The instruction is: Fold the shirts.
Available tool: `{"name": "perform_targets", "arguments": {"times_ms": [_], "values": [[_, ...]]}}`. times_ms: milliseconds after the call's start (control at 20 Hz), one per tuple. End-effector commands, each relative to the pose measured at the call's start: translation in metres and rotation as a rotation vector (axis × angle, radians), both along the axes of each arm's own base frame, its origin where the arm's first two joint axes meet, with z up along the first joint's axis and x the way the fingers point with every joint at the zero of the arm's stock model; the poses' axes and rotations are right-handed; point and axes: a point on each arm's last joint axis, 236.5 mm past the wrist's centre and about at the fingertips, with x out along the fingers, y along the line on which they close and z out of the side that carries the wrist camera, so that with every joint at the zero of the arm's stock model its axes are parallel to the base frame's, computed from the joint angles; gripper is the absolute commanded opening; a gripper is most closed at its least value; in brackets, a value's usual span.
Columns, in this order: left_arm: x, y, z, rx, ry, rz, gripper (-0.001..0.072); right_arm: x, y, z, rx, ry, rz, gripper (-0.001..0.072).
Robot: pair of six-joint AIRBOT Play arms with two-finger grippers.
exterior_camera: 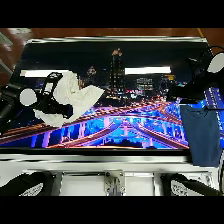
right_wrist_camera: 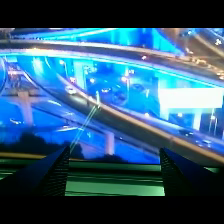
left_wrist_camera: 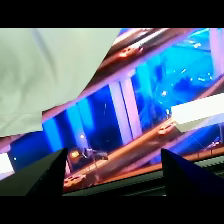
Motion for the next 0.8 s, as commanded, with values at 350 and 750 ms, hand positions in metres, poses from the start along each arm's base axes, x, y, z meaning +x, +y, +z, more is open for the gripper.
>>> {"name": "perform_targets", "arguments": {"times_ms": [350,750], "values": [[-0.0001,0.0002,0.0001,0.0,0.0,0.0,0.0703,0.0001,0.0004,0.0,0.0,0.0,0.001,0.0675],[-0.0001,0.0002,0.0001,0.0,0.0,0.0,0.0704,0.0082,0.0002,0.0013,0.0,-0.034,-0.004,0.0676]]}}
